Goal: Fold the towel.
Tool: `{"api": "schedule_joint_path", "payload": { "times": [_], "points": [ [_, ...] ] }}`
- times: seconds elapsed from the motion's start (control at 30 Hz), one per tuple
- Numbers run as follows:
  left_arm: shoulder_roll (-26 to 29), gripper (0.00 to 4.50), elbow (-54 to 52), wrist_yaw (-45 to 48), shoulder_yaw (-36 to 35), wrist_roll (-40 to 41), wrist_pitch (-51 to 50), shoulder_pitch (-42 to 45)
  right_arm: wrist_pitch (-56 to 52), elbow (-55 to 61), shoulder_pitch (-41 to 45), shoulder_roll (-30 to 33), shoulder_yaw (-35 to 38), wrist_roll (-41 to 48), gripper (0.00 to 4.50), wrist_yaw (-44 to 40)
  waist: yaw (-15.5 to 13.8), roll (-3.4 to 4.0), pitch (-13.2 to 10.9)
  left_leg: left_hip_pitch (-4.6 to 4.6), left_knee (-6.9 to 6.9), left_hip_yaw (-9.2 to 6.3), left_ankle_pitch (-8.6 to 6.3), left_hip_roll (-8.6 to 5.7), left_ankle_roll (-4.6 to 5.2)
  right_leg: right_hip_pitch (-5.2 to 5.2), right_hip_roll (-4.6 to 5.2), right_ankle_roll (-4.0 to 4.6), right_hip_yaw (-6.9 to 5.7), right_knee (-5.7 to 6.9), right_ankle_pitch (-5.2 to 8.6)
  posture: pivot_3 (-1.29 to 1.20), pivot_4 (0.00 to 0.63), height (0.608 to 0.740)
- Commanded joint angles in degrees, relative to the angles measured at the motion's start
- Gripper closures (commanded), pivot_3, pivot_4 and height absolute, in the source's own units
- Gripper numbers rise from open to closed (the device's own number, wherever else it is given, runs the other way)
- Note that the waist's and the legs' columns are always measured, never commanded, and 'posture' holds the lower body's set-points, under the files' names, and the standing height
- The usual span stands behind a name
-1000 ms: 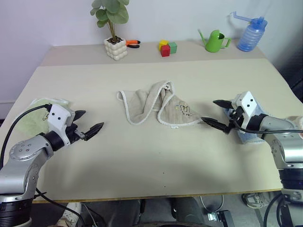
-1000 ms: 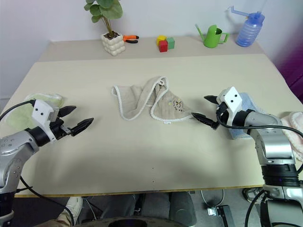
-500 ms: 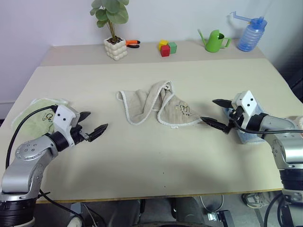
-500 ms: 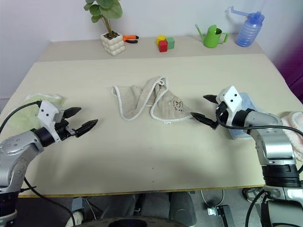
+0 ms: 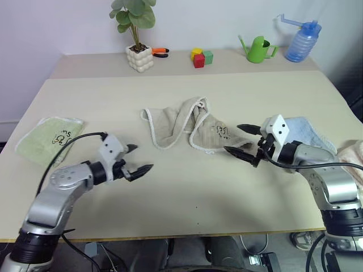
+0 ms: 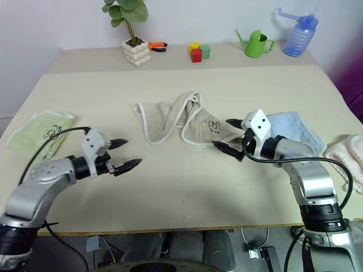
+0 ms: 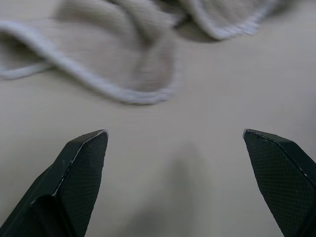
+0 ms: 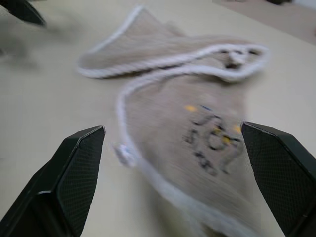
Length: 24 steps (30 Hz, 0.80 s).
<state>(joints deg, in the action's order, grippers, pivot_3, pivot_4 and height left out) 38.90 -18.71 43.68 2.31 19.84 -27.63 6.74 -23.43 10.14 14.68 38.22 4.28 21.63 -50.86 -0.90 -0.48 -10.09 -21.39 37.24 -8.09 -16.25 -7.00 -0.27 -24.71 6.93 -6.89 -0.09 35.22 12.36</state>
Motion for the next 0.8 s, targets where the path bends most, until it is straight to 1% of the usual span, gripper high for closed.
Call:
{"api": "schedule_joint_path", "payload": {
  "times": [0.03, 0.2, 0.43, 0.53, 0.6, 0.7, 0.77, 0.8],
  "points": [
    [-2.3, 0.02, 4.6, -2.1, 8.8, -10.2, 5.7, 6.3, -1.6, 4.6, 0.1, -1.1, -0.1, 1.7, 0.00, 1.5, -0.1, 0.00, 0.0, 0.01, 0.01, -0.01, 0.00, -0.02, 0.00, 0.02, 0.00, -0.02, 0.00, 0.00, -0.01, 0.00, 0.150, 0.731],
    [-5.2, 0.02, 15.0, -3.7, 11.4, -15.9, 11.4, 12.1, -4.1, 8.5, -1.3, -1.6, 0.0, 2.5, 0.00, 3.5, 0.3, 0.01, 0.0, 0.01, -0.02, 0.01, 0.01, 0.01, -0.02, -0.06, -0.03, -0.02, 0.02, 0.02, -0.03, 0.00, 0.150, 0.731],
    [-8.8, 0.02, 28.1, -4.8, 12.6, -19.9, 16.6, 18.3, -5.8, 11.6, -3.5, -1.3, 0.7, 3.4, 0.00, 5.2, 0.0, 0.03, 0.1, 0.02, 0.06, -0.02, 0.02, 0.00, -0.03, 0.02, -0.04, -0.07, 0.01, 0.03, -0.07, 0.00, 0.150, 0.731],
    [-9.9, 0.84, 27.9, -4.1, 11.6, -18.7, 17.3, 18.2, -6.5, 12.3, -3.0, -1.3, 0.6, 3.8, 0.00, 5.7, 0.1, 0.04, 0.1, 0.06, 0.09, -0.02, 0.02, 0.00, -0.02, 0.07, -0.04, -0.08, 0.01, 0.03, -0.10, 0.00, 0.150, 0.731],
    [-10.0, 1.72, 27.4, -3.9, 11.0, -18.5, 17.5, 17.6, -6.8, 12.8, -2.9, -1.3, 0.4, 3.8, 0.00, 6.0, 0.1, 0.04, 0.1, 0.06, 0.09, -0.02, 0.02, 0.01, -0.02, 0.06, -0.05, -0.08, 0.01, 0.05, -0.10, 0.00, 0.150, 0.731],
    [-9.6, 3.36, 26.5, -3.7, 10.3, -18.2, 17.8, 16.4, -7.5, 14.4, -2.3, -1.3, -0.6, 3.9, 0.00, 6.2, 0.2, 0.04, 0.1, 0.06, 0.08, -0.02, 0.03, 0.01, -0.03, 0.04, -0.05, -0.08, 0.01, 0.06, -0.10, 0.00, 0.150, 0.731],
    [-9.2, 4.31, 25.9, -3.8, 9.6, -18.0, 17.8, 15.5, -8.6, 15.9, -1.4, -1.8, -2.0, 3.9, 0.00, 6.6, 0.3, 0.04, 0.1, 0.06, 0.08, -0.02, 0.02, 0.01, -0.03, 0.03, -0.05, -0.08, 0.01, 0.06, -0.10, 0.00, 0.150, 0.731],
    [-9.1, 4.47, 25.7, -3.8, 9.3, -18.0, 17.7, 15.2, -9.1, 16.5, -1.2, -1.9, -2.6, 3.8, 0.00, 6.8, 0.3, 0.04, 0.1, 0.06, 0.08, -0.01, 0.02, 0.01, -0.03, 0.02, -0.05, -0.08, 0.01, 0.06, -0.10, 0.00, 0.150, 0.731]
  ]
}}
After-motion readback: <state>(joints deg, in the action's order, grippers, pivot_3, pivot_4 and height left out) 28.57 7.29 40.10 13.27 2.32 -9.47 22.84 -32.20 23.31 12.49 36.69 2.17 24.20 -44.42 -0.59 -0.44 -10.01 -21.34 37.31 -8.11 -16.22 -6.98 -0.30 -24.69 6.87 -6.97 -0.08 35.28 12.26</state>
